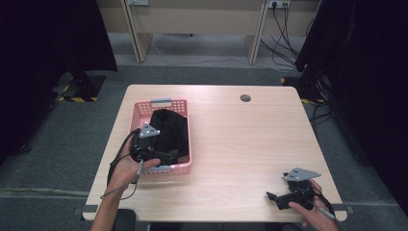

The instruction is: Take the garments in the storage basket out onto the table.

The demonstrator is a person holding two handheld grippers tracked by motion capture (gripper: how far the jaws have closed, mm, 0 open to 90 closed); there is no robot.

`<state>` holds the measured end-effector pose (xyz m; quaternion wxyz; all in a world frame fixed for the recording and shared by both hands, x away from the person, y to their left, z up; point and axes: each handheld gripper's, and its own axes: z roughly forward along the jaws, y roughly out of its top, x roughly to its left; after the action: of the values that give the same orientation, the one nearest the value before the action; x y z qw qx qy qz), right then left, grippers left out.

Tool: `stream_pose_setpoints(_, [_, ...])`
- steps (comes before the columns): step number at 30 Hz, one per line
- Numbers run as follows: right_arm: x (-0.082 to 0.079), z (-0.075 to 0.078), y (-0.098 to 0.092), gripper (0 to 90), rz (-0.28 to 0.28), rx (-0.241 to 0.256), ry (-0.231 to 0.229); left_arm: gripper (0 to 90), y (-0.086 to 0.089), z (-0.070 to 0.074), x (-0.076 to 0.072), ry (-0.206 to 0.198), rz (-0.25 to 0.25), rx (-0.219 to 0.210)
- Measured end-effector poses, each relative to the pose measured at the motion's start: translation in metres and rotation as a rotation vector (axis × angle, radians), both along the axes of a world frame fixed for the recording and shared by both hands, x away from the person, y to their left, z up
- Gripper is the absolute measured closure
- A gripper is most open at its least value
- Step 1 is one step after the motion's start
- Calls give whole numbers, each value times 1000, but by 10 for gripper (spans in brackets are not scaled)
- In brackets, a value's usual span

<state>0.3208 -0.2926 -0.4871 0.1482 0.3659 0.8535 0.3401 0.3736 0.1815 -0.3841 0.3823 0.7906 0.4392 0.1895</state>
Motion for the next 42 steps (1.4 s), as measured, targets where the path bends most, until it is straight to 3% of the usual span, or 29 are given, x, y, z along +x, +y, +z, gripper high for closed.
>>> stream_pose_setpoints(15, [0,0,0,4,0,0,1,31,-1,-3,18,23,24,-9])
stream_pose_setpoints(19, [0,0,0,4,0,0,1,31,-1,-4,21,20,35,9])
stream_pose_setpoints(28, [0,0,0,4,0,0,1,31,2,-5,29,28,52,-9])
stream_pose_setpoints(31, [0,0,0,4,0,0,1,32,3,-8,32,30,82,28])
stream_pose_setpoints(34, [0,0,0,4,0,0,1,32,5,-9,35,40,78,9])
stream_pose_setpoints(42, [0,0,0,4,0,0,1,32,6,-16,49,61,107,22])
